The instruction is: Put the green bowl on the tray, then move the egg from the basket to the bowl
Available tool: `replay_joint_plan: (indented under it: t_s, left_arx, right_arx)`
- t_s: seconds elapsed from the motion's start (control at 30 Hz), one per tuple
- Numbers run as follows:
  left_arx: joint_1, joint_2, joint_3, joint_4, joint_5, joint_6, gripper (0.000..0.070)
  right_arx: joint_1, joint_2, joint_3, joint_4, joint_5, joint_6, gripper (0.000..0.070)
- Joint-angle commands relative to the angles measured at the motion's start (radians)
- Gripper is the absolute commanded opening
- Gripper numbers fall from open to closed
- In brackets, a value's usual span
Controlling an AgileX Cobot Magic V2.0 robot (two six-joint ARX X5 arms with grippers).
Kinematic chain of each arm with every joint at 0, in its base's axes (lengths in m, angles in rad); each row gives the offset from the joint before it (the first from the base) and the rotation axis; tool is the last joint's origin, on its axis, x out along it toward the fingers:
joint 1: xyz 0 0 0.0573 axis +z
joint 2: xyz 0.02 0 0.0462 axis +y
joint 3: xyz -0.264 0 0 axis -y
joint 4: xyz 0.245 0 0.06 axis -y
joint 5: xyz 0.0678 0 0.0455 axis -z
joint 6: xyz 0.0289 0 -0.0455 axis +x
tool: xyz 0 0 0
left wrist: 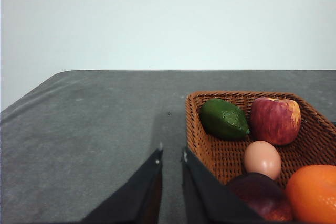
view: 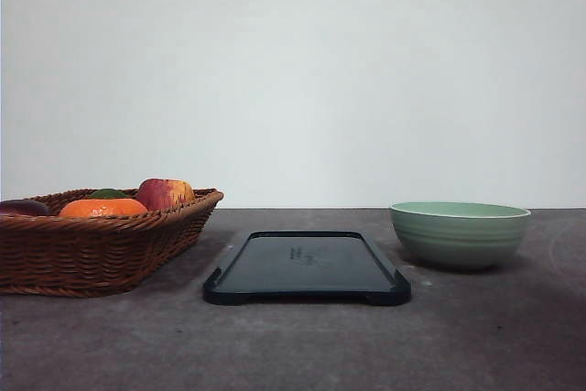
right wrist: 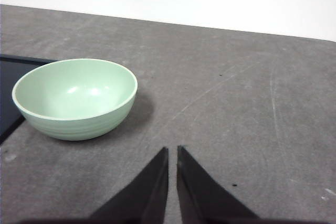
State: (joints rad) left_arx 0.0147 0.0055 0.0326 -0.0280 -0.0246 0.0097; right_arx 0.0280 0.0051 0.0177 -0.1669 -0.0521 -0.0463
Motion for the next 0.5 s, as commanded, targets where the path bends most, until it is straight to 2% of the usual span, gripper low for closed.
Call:
replay_joint_plan:
  t_s: [0.0,0.3,0.47]
  left_arx:
    - [-0.001,-0.001,-0.019,0.006,-0.002,0.000,0.0067]
    - [-0.001,-0.001,-0.019,0.018,-0.002,-0.015,0.0067]
    - [-0.001,-0.001,-0.019,0.031,-0.002,-0.157,0.0066]
  right_arx:
    - [0.002,-0.002,-0.005,0.010,0.001,-0.007,0.0023]
    - [0.002,-0.002,-0.005,0.046,0.004,-0.006,0.0023]
    - [0.002,-0.002,-0.005,0.070,0.002,-0.004,0.0023]
